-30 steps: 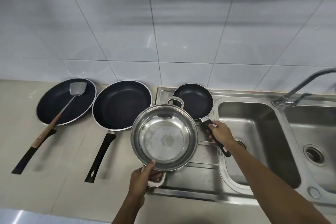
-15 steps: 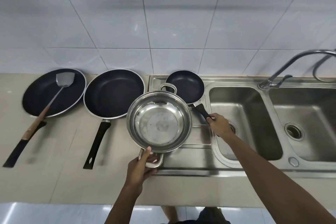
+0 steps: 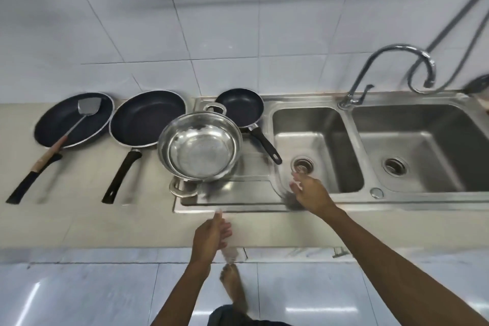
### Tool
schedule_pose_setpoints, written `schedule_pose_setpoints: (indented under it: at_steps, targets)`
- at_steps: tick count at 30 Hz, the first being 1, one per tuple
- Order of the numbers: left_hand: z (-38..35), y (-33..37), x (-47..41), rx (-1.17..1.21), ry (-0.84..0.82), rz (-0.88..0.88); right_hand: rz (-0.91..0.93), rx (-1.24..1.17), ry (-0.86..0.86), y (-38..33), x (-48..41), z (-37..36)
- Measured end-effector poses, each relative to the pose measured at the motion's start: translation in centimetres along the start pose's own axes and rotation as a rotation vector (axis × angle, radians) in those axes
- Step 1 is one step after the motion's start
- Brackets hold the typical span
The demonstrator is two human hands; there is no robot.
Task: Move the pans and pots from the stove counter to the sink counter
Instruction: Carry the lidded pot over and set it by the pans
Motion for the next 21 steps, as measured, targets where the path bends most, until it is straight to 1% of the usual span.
schedule_pose_setpoints:
  at_steps: [2,4,6,8,10,12,14,16,18,21]
  targets:
    - [-3.8,-0.2,2.6,-0.239,-0.036,-0.153,0.110,0.083,0.021,1.3,4.2,0.8]
    - [-8.5,-0.6,5.7,-0.452,-0.103,-0.319,0.195,0.184,0.127,3.5,9.0,2.1]
    - [-13.4,-1.5,8.1,-0.600,-0.170,-0.437,0.236,0.277,0.222,6.0,13.2,3.6]
    - [-19.4,-2.7,11.0,-0.798,-0.254,-0.589,0.216,0.372,0.258,9.9,17.3,4.9]
    - [-25.8,-4.0,14.3,-0.999,-0.356,-0.778,0.163,0.470,0.296,14.4,20.9,6.7]
    - [-31.7,-5.2,17.3,-1.174,-0.456,-0.935,0.079,0.514,0.320,18.7,23.9,9.0]
    - [-37.5,-6.1,20.7,-1.276,-0.543,-1.095,-0.037,0.523,0.337,23.3,26.8,11.4]
    - [-42.9,-6.3,24.1,-1.296,-0.628,-1.256,-0.153,0.512,0.375,27.7,29.3,14.2]
    - [-48.5,-6.5,27.8,-1.268,-0.726,-1.403,-0.279,0.505,0.421,32.3,32.2,16.9]
    - [-56.9,-7.0,32.2,-1.241,-0.852,-1.528,-0.446,0.477,0.468,38.7,35.8,21.0]
Point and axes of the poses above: each hand's wrist, its own x-axis away from the middle knuckle, its own z-axis out of the back of the hand, y = z × x, the point moved 9 cm from there along -x, towards the middle knuckle, and after that the axes turned 9 degrees about x, right-handed, at the moved point
